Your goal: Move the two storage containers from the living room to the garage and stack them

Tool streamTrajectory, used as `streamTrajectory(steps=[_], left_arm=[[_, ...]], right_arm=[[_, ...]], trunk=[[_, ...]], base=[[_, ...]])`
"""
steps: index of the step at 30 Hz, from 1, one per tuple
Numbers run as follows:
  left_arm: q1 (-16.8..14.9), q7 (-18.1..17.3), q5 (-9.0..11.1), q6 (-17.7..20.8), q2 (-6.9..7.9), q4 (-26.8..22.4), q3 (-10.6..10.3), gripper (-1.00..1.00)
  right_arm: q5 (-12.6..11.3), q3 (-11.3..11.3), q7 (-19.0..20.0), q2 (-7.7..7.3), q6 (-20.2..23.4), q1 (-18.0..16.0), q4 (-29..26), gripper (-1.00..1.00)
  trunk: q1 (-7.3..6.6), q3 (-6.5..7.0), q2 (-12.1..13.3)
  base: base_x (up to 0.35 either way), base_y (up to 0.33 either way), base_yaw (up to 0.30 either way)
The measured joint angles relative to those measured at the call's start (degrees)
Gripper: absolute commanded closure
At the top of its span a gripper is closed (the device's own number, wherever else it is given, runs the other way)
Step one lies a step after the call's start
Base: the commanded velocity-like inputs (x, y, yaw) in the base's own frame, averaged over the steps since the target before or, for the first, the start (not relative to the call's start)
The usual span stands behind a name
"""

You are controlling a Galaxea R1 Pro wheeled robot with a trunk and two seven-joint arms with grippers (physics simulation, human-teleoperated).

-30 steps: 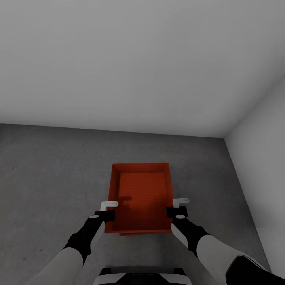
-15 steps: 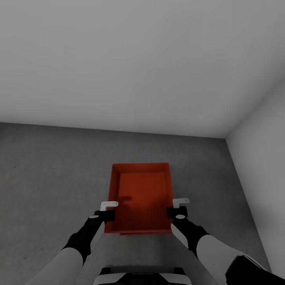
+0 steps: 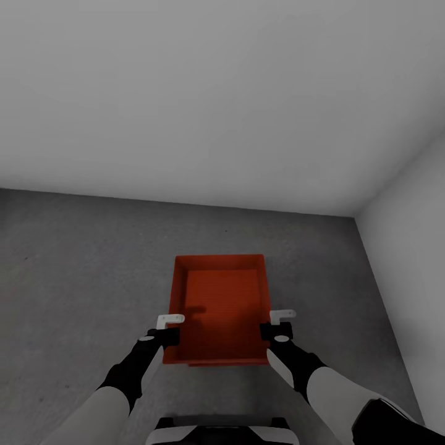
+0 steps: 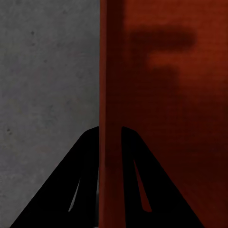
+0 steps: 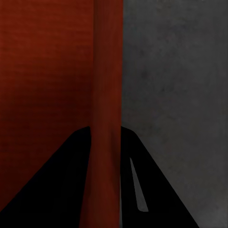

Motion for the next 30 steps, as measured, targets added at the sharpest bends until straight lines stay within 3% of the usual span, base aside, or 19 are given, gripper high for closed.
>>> streamTrajectory(steps=[18, 30], left_arm=[[-0.01, 0.1, 0.14, 0.2, -0.09, -0.03, 0.07, 1.0], [-0.01, 0.23, 0.06, 0.22, -0.16, -0.03, 0.08, 1.0]], right_arm=[[-0.1, 0.1, -0.04, -0.16, 0.41, 0.01, -0.34, 1.0], [-0.15, 0.12, 0.01, -0.21, 0.37, 0.01, -0.3, 1.0]], trunk=[[0.0, 0.0, 0.0], [2.42, -1.98, -4.42]], base=[[0.0, 0.0, 0.0], [0.0, 0.0, 0.0]])
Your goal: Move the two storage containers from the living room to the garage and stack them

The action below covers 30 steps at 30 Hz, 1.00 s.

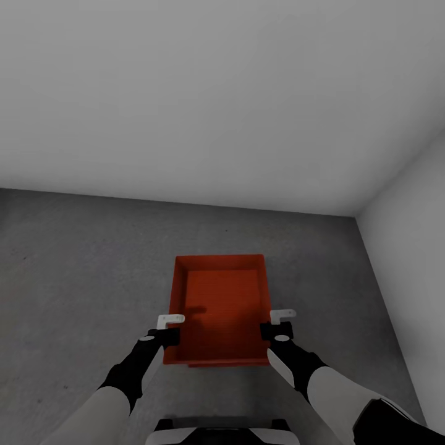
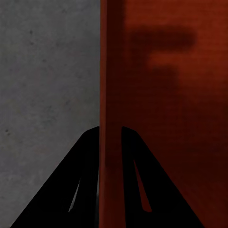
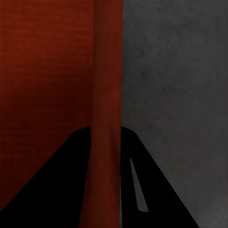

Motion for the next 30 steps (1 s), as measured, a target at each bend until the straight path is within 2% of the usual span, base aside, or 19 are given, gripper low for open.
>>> streamTrajectory(steps=[13, 21, 30], left_arm=[[0.0, 0.01, 0.02, 0.09, 0.0, 0.0, 0.0, 1.0], [0.0, 0.02, 0.07, 0.17, 0.0, 0.01, 0.0, 1.0], [0.0, 0.02, 0.07, 0.15, 0.0, 0.0, 0.0, 1.0]], right_arm=[[-0.01, 0.0, -0.01, 0.01, 0.09, 0.0, -0.01, 1.0], [0.02, -0.02, 0.01, -0.02, 0.24, 0.0, -0.06, 1.0], [0.01, -0.01, -0.01, -0.02, 0.21, 0.0, -0.08, 1.0]], trunk=[[0.0, 0.0, 0.0], [1.75, -1.43, -3.2], [1.76, -1.44, -3.21]], base=[[0.0, 0.0, 0.0], [0.0, 0.0, 0.0], [0.0, 0.0, 0.0]])
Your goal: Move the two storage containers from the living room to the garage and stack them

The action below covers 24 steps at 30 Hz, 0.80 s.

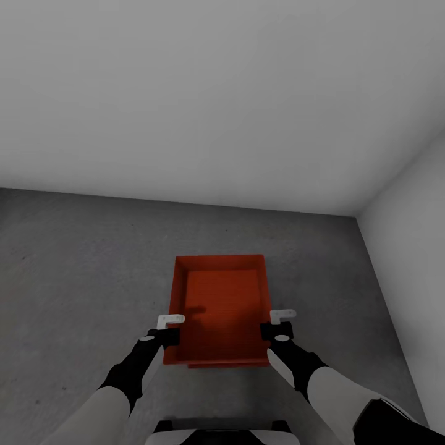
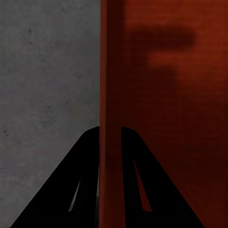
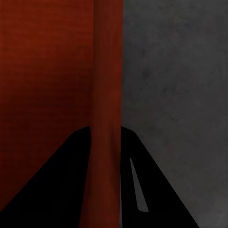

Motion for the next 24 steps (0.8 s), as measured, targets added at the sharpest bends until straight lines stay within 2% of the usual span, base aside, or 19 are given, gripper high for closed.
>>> streamTrajectory(steps=[24], left_arm=[[0.0, 0.0, 0.06, 0.15, 0.0, 0.08, 0.0, 1.0]], right_arm=[[0.02, 0.01, 0.0, 0.01, 0.23, 0.0, 0.02, 1.0]], trunk=[[5.27, -4.31, -9.62]], base=[[0.0, 0.0, 0.0]])
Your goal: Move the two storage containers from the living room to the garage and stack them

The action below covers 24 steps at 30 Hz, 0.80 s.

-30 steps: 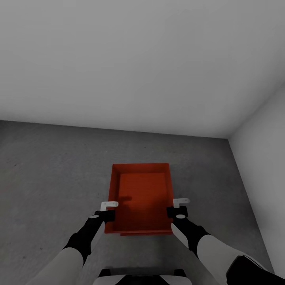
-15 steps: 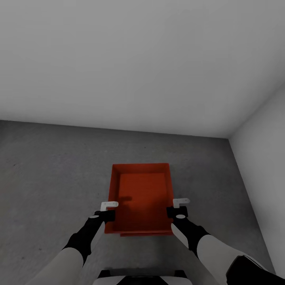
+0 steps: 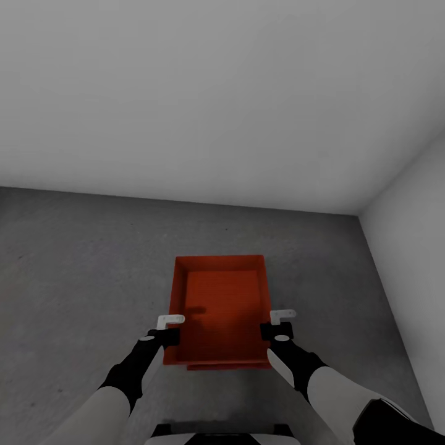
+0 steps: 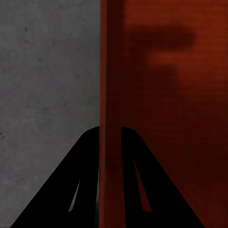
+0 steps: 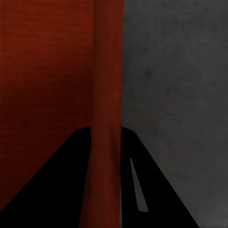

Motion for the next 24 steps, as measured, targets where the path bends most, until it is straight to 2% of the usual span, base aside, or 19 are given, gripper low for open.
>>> streamTrajectory(steps=[8, 24], left_arm=[[0.0, 0.0, 0.0, -0.01, 0.0, 0.0, 0.0, 1.0], [0.0, -0.03, 0.07, 0.08, 0.07, -0.08, -0.03, 1.0]], right_arm=[[-0.01, -0.01, 0.02, 0.0, -0.02, 0.0, 0.02, 1.0], [0.01, -0.06, -0.01, 0.04, 0.02, 0.0, -0.05, 1.0]], trunk=[[1.76, -1.44, -3.21], [1.76, -1.44, -3.23]], base=[[0.0, 0.0, 0.0], [0.0, 0.0, 0.0]])
